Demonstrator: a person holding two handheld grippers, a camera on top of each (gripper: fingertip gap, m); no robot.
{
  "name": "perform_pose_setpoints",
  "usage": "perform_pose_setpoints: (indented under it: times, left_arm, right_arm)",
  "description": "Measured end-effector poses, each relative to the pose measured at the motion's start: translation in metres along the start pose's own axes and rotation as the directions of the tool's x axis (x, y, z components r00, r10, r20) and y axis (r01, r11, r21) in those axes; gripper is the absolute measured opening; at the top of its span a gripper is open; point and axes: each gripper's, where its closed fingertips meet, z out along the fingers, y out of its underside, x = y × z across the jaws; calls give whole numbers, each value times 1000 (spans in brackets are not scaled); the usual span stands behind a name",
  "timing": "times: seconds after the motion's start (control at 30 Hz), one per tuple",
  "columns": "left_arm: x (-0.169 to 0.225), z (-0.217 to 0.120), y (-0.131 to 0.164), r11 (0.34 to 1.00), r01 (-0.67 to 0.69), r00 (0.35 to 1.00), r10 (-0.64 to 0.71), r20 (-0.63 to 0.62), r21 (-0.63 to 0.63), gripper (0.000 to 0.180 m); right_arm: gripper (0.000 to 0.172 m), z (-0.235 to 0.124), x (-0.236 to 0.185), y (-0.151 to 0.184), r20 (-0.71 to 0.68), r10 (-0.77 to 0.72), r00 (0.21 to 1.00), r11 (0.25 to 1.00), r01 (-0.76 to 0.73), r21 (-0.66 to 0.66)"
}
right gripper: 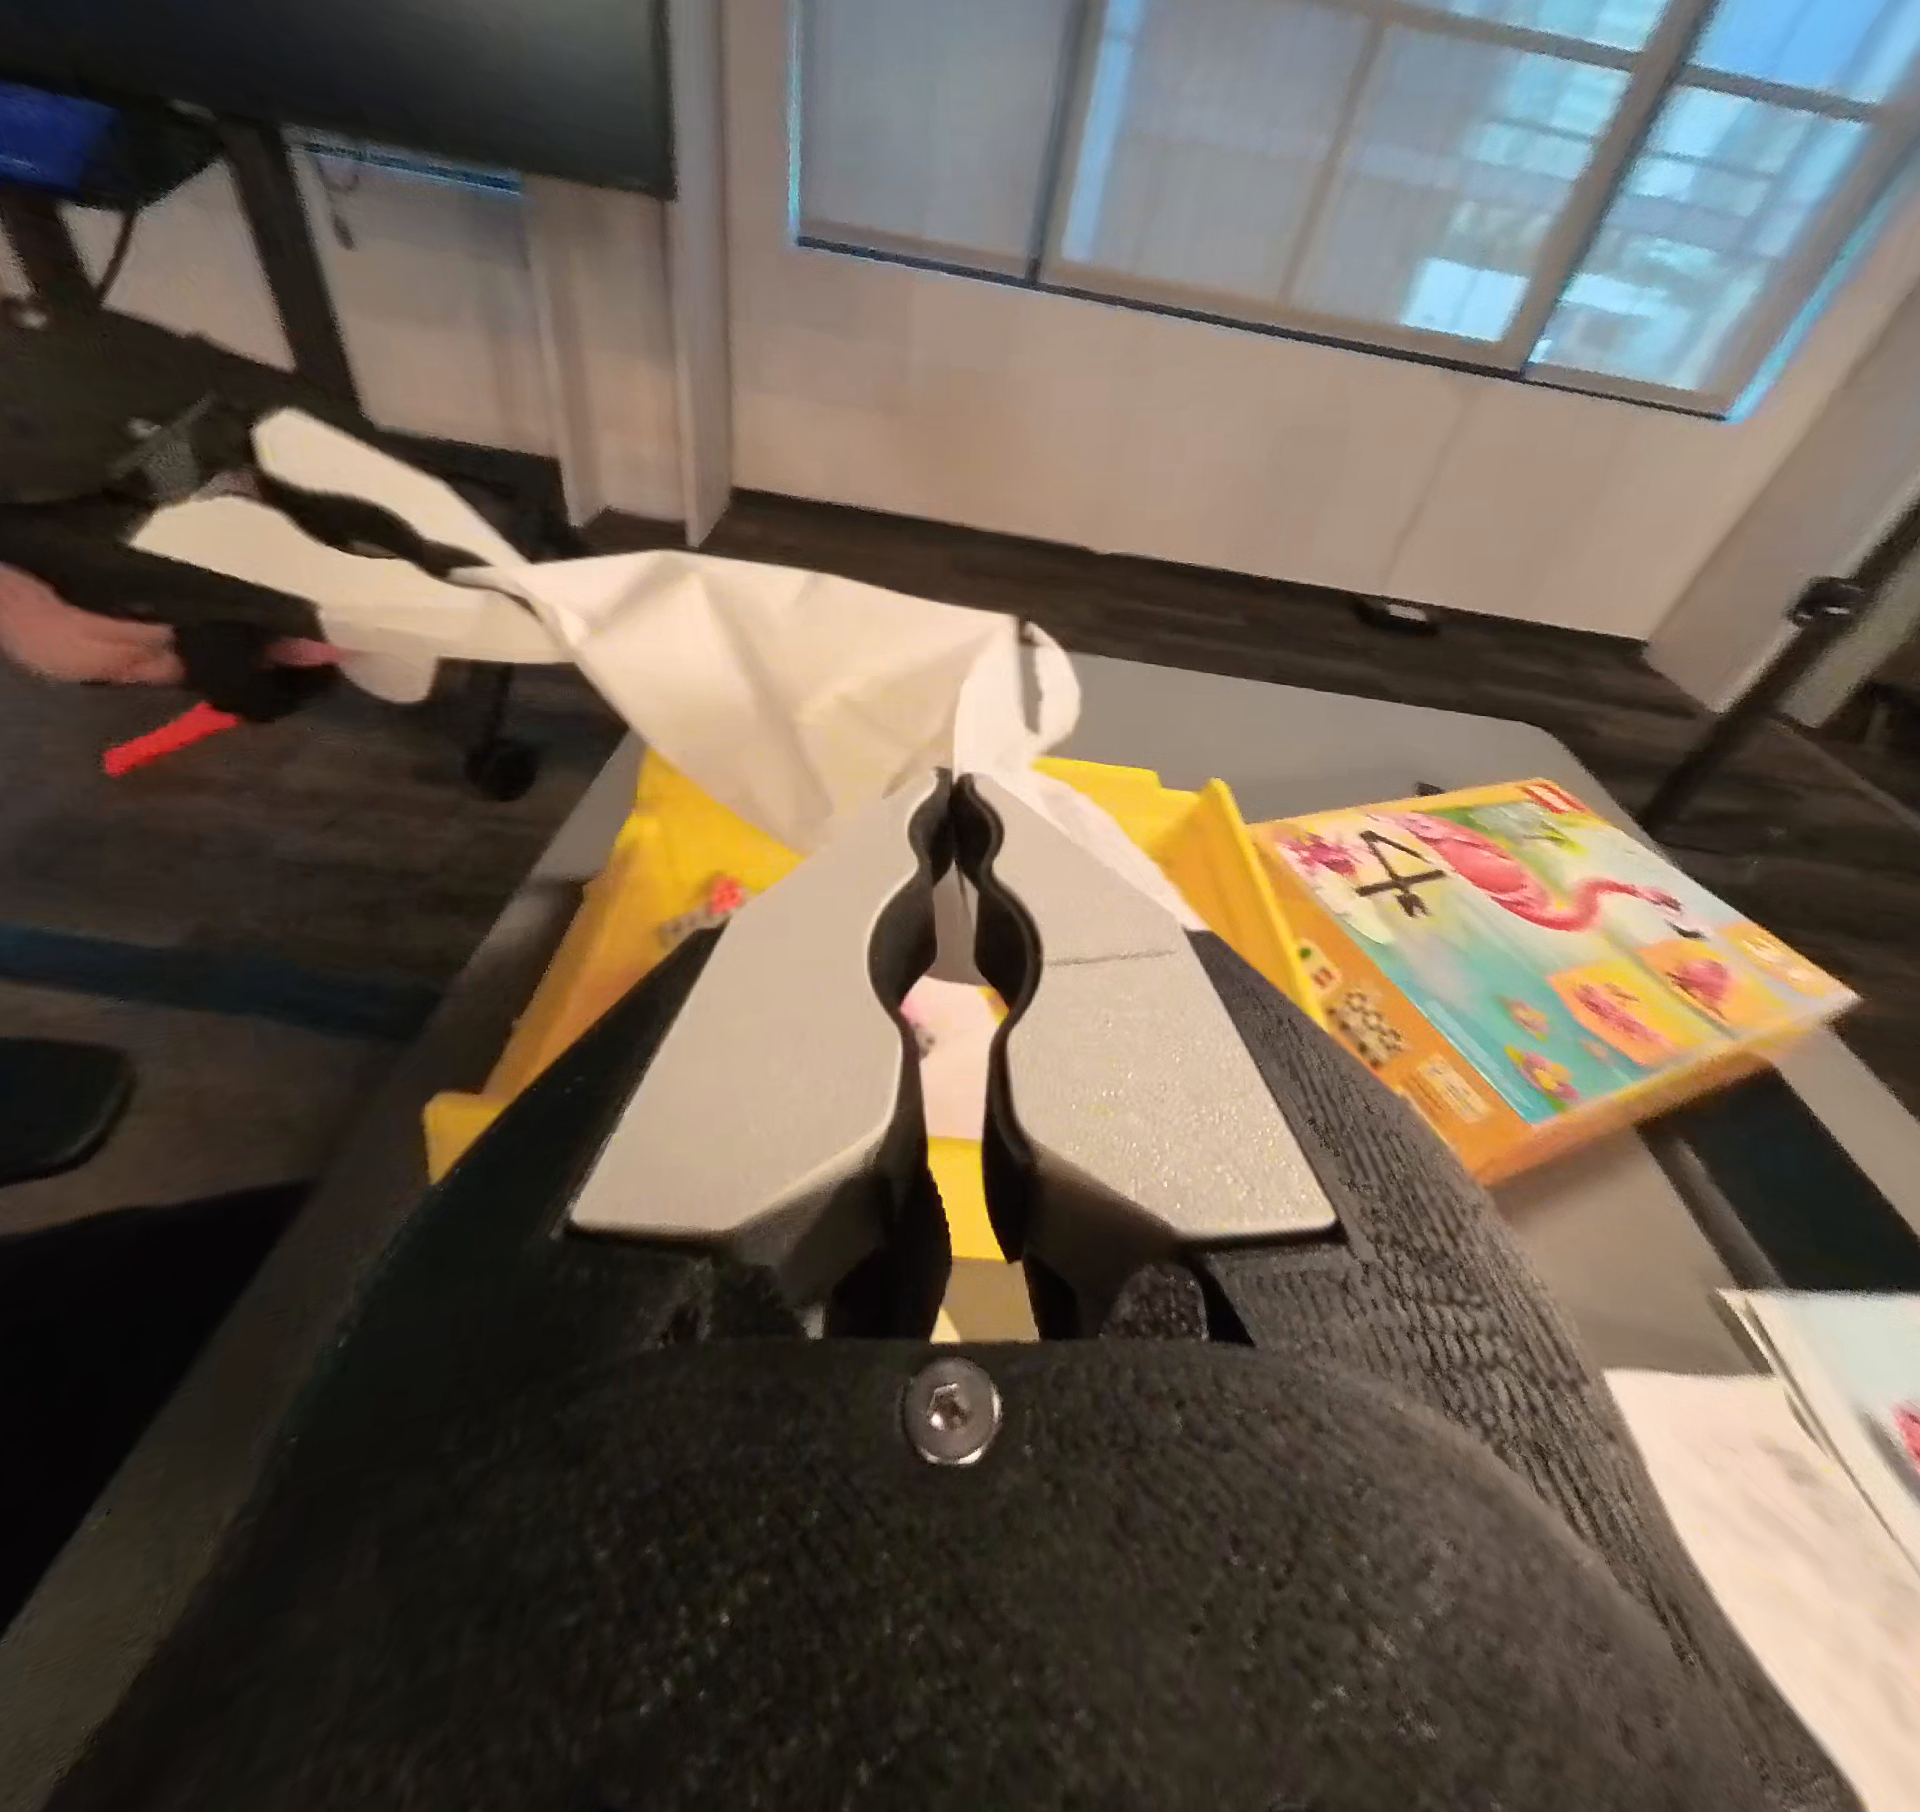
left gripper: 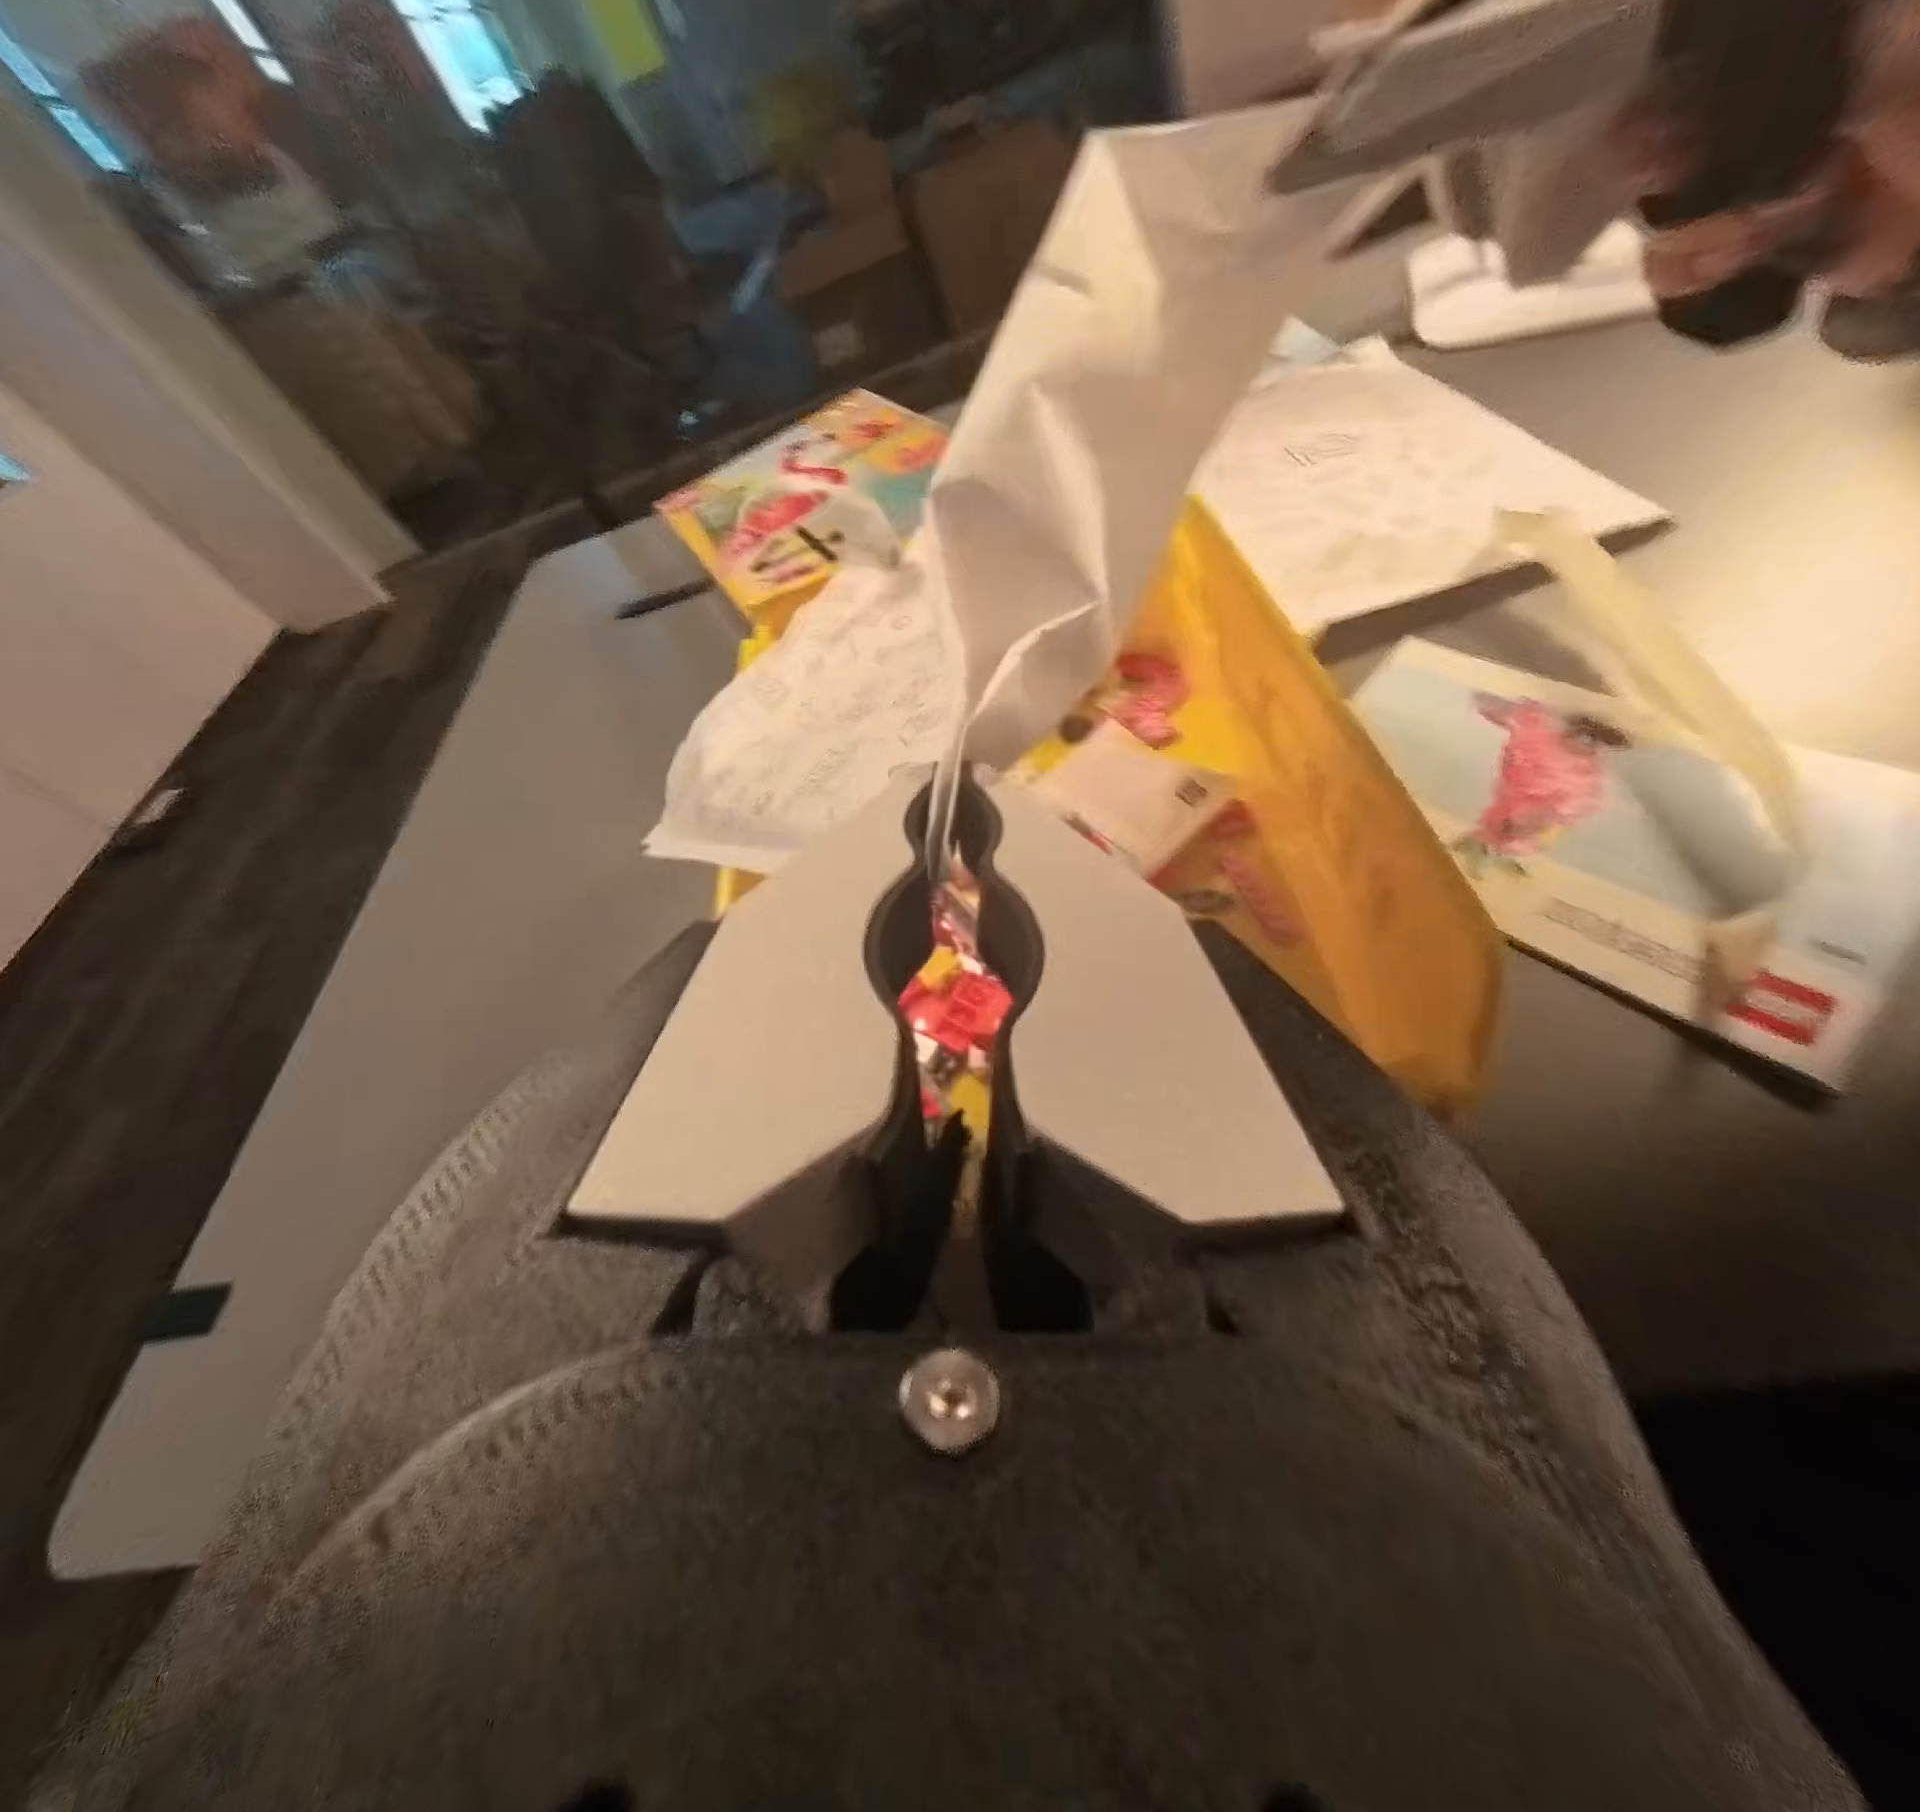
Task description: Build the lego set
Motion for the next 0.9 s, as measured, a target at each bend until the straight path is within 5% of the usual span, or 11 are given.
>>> perform_pose_setpoints:
  times: [0.13,0.33,0.4,0.5,0.6,0.67,0.77,0.9]
  left_arm:
    - [-14,-10,-6,983,165,986,-164,-26,80,0]
    - [-13,-11,-13,982,120,992,-115,-43,143,0]
    - [-20,-19,-23,972,50,997,-63,53,230,10]
    - [-40,-37,-34,951,-71,965,-10,260,302,39]
    - [-28,-36,-38,938,45,984,-101,146,342,53]
    - [-9,-34,-49,886,232,972,-231,-54,402,58]
    - [19,-37,-85,707,550,827,-386,-409,445,71]
    - [28,-24,-116,557,765,618,-491,-615,324,90]
  right_arm:
    - [0,-13,5,-9,16,59,998,996,-60,59]
    - [0,-19,7,-13,-22,1,1000,998,1,58]
    - [0,-26,4,-24,-27,-49,998,990,52,130]
    - [0,-46,13,-51,-226,-200,953,930,258,263]
    - [0,-65,-2,-78,-479,-448,755,741,613,273]
    - [0,-70,-16,-88,-618,-553,559,593,785,179]
    - [0,-61,-38,-93,-692,-640,334,424,904,43]
    - [0,-52,-69,-97,-725,-682,92,231,968,-94]
